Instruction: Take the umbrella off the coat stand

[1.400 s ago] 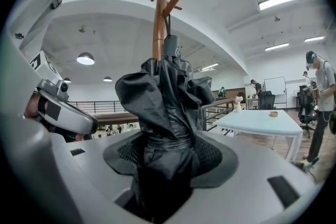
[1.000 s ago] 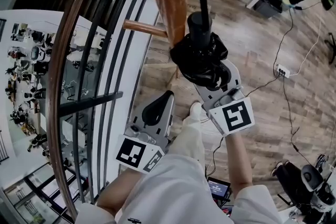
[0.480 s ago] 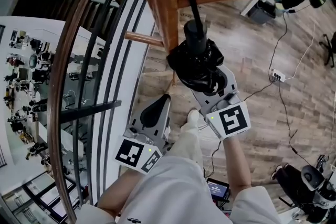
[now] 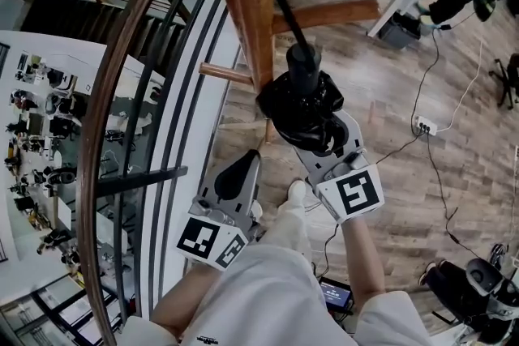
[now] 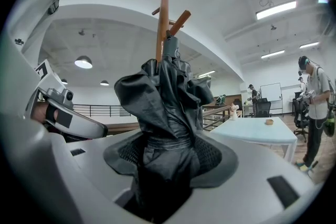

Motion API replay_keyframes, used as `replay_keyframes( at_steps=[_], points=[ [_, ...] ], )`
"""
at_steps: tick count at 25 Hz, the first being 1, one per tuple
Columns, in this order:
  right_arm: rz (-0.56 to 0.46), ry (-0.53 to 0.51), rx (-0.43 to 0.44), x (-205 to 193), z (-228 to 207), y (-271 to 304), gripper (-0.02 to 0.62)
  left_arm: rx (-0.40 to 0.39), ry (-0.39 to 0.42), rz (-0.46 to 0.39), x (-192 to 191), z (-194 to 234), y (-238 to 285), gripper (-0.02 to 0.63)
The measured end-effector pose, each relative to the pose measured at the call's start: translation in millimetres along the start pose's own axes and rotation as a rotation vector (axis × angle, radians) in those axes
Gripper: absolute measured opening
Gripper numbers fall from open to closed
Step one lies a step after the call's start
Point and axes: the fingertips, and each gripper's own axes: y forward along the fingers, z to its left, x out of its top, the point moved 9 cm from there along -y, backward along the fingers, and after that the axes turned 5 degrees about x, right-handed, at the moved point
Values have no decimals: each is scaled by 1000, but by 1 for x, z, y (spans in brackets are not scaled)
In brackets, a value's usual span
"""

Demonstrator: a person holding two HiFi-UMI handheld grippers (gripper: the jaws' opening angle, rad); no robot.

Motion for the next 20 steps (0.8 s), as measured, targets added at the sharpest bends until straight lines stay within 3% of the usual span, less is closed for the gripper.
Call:
replay_keyframes(
  at_steps=[20],
  points=[
    [-51, -34, -59, 39, 9, -23, 275, -39, 8, -54, 24, -9, -12, 25]
  ],
)
